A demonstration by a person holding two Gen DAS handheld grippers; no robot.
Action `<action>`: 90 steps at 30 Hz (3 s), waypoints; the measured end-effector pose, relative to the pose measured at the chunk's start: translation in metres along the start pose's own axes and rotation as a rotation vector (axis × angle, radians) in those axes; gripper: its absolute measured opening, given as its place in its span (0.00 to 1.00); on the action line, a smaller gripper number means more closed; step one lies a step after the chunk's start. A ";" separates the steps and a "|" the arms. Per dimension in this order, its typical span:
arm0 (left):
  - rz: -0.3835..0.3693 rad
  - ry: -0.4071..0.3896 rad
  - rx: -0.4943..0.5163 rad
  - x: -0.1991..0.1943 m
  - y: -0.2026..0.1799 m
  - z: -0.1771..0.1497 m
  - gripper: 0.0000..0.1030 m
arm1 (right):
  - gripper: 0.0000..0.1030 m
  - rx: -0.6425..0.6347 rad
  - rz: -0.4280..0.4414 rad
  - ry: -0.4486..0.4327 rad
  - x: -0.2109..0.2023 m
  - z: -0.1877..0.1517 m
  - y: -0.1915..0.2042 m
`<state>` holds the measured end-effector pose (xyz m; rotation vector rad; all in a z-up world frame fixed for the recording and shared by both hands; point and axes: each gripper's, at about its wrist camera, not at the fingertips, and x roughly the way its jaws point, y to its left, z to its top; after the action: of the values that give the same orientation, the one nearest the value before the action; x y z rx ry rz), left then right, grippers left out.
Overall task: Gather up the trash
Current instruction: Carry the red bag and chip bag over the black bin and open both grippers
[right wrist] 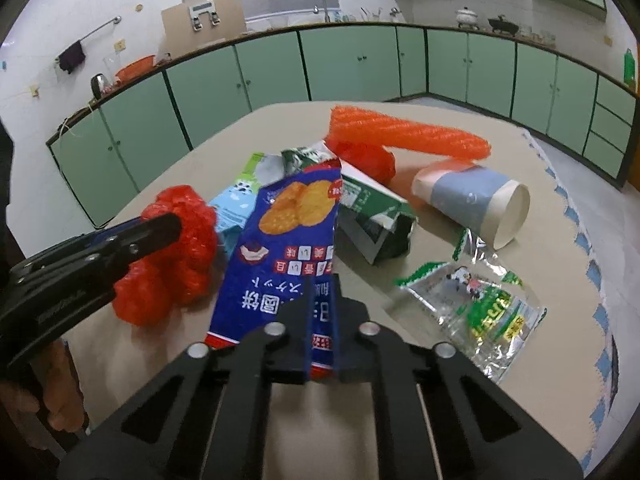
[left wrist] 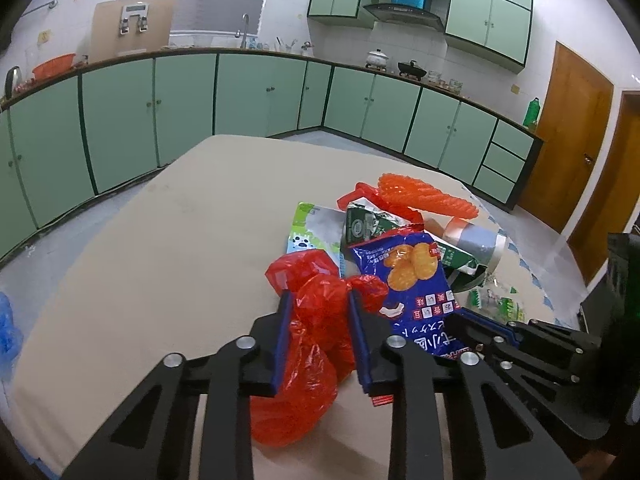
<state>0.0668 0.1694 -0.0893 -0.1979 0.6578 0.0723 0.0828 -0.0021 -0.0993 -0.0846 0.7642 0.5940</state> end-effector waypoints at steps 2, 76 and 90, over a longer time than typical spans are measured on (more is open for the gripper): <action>-0.005 -0.007 0.000 -0.004 -0.001 0.002 0.20 | 0.00 0.001 0.010 -0.025 -0.006 0.003 0.001; -0.492 0.082 0.322 0.094 -0.368 0.004 0.13 | 0.00 0.464 -0.522 -0.236 -0.163 -0.101 -0.308; -0.464 0.188 0.329 0.133 -0.395 -0.009 0.22 | 0.09 0.525 -0.547 -0.141 -0.119 -0.118 -0.349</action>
<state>0.2175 -0.2186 -0.1150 -0.0360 0.7854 -0.5028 0.1280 -0.3826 -0.1531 0.2262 0.6994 -0.1285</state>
